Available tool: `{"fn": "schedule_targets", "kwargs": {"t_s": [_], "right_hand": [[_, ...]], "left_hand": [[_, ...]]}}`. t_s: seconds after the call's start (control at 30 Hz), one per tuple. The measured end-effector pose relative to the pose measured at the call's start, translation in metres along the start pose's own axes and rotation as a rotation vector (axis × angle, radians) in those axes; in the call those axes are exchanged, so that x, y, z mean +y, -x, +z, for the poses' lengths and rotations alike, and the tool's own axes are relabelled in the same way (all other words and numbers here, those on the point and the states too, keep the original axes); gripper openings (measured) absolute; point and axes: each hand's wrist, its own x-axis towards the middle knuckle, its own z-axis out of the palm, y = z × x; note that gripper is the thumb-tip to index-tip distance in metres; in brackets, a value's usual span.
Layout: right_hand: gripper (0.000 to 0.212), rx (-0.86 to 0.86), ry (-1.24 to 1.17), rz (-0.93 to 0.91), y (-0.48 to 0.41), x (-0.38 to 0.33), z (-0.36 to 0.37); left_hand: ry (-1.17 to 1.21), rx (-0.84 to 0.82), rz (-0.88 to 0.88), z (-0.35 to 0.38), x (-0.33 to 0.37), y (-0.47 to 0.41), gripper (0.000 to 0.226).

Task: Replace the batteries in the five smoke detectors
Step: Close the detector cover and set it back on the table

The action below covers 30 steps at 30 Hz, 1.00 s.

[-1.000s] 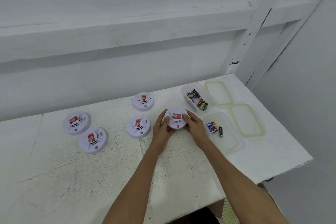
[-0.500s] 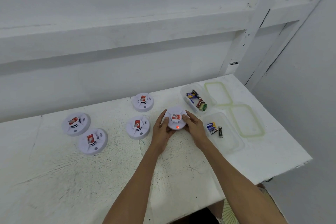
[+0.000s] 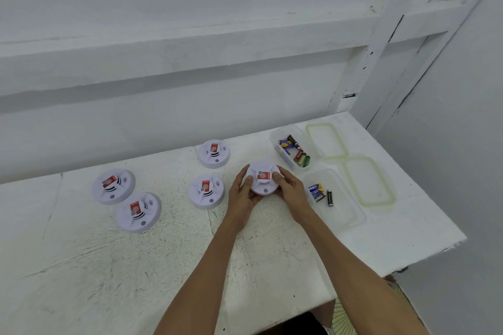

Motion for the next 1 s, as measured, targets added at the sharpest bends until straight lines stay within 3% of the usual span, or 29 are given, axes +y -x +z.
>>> {"fn": "schedule_targets", "kwargs": {"t_s": [0.3,0.53,0.67,1.0], "right_hand": [[0.022,0.071,0.000,0.043,-0.005,-0.007,0.010],[0.024,0.026,-0.006,0.003,-0.021,-0.042,0.052],[0.027,-0.034,-0.007,-0.011,-0.034,-0.058,0.096],[0.031,-0.147,0.162,0.106,-0.050,-0.051,0.210]], "left_hand": [[0.003,-0.011,-0.029,0.004,0.011,-0.003,0.040],[-0.057,-0.011,0.053,0.002,0.068,-0.008,0.044],[-0.136,0.052,0.147,-0.020,0.110,-0.014,0.039],[-0.194,0.259,0.144,-0.117,0.172,-0.019,0.038]]}}
